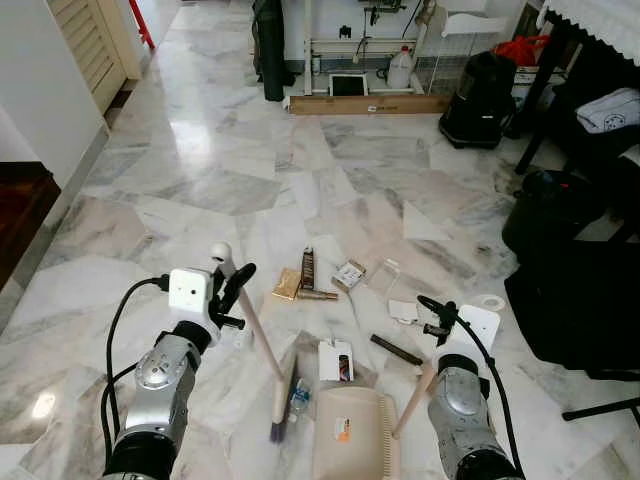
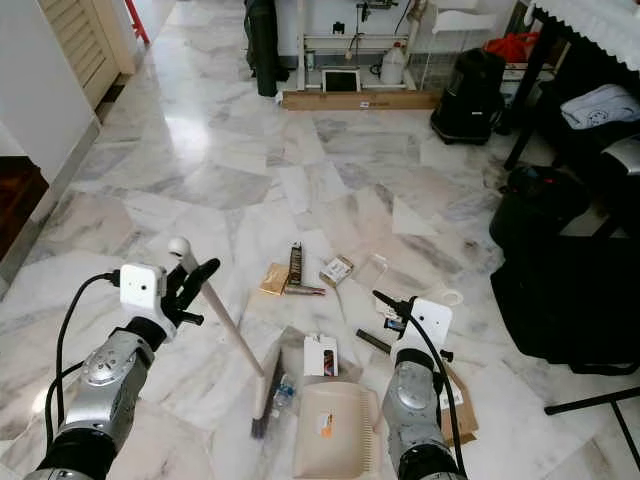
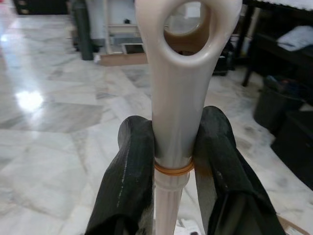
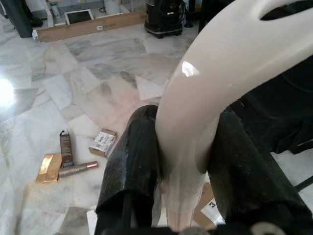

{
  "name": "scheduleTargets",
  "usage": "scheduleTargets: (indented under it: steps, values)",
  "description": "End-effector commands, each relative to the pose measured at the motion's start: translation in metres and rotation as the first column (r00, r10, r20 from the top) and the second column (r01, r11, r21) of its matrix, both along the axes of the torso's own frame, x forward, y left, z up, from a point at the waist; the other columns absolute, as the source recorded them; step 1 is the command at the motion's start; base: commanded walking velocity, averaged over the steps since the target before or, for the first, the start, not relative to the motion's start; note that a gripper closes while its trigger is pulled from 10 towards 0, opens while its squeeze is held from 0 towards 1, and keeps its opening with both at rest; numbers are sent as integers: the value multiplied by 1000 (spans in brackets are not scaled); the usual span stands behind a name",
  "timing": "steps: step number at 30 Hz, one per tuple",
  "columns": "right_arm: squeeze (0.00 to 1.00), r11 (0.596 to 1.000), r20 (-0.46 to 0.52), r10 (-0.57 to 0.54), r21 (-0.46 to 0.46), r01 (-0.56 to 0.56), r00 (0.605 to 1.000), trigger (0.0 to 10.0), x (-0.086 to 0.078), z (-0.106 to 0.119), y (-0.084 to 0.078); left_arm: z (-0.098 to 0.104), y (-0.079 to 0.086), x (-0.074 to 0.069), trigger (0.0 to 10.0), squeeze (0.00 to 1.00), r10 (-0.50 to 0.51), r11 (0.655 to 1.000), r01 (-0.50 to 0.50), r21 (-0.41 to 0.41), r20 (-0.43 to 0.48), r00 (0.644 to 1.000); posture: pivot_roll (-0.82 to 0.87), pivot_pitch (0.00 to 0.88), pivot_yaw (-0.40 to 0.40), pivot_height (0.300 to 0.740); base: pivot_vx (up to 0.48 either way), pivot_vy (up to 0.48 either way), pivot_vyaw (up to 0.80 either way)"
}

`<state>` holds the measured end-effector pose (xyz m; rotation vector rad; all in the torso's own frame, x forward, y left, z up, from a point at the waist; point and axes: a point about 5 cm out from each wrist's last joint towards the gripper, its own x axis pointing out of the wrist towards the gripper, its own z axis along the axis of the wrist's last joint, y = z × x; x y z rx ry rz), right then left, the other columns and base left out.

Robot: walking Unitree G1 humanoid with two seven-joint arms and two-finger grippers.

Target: Sweep floor

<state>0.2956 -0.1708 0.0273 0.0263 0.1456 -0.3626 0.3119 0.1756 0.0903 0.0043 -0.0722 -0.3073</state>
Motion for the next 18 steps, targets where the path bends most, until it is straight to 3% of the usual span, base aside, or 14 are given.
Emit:
scheduleTargets:
  steps: [1, 7, 18]
  values:
    - [0, 1000, -19, -3, 23, 3, 1000, 10000, -1, -3, 1, 3, -1, 1, 10000, 0, -34, 999, 34, 12, 23, 999, 57, 107, -7, 740, 0, 0, 0]
    - [0, 1000, -22, 0, 24, 1, 1000, 10000, 0, -3, 1, -5, -3, 0, 10000, 0, -86, 996, 85, -31, -44, 995, 58, 111, -9, 740, 0, 0, 0]
    - [0, 1000, -34, 11, 26, -10, 999, 10000, 0, -4, 3, -10, 4, -4, 10000, 0, -121, 962, 86, -258, -124, 985, 58, 119, -10, 740, 0, 0, 0]
